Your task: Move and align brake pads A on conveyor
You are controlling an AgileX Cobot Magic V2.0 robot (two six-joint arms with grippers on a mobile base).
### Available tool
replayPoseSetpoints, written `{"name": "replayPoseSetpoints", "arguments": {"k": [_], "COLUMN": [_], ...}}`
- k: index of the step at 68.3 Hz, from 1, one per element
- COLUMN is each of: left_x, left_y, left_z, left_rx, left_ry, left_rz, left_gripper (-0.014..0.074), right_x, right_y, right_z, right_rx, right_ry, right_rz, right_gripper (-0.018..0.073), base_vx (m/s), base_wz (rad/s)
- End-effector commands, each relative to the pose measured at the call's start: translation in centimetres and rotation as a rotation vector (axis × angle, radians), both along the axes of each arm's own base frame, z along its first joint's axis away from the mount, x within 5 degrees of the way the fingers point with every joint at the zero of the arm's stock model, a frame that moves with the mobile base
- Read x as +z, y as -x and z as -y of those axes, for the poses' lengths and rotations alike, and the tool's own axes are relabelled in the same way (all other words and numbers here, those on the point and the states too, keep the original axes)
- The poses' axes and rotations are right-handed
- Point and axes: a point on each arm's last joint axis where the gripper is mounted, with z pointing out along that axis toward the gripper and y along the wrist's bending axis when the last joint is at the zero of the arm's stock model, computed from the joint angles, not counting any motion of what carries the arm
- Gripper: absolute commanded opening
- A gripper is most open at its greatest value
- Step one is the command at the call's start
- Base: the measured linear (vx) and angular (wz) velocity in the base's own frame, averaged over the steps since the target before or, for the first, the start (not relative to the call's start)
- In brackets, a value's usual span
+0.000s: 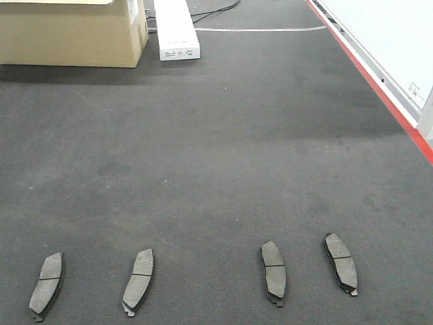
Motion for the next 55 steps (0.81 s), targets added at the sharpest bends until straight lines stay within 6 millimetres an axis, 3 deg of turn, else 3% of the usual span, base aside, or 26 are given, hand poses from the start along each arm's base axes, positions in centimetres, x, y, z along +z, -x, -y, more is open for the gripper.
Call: {"name": "replayPoseSetpoints", "arguments": {"k": [1,38,55], "left_x": [0.2,0.2,0.2], "left_y": [0.0,0.0,0.0], "left_z": [0.1,0.1,0.1], "left_rx": [-0.007,-0.007,-0.007], "left_ry": [0.005,0.005,0.005], "left_rz": [0.070,0.070,0.070], "left_gripper": [-0.0006,-0.0006,-0.0006], "right_x": [1.4,-7.8,-7.9], "right_y": [-0.4,0.4,0.8], "right_z": [-0.1,1.6,1.6], "right_rx": [-0.029,-0.316,-0.320], "right_ry": [-0.006,-0.044,-0.046], "right_rz": [0.169,0.345,0.349], "right_gripper": [-0.0011,-0.0011,-0.0011], "base_vx": [0.00,0.00,0.00], "base_wz": [0.00,0.00,0.00]}}
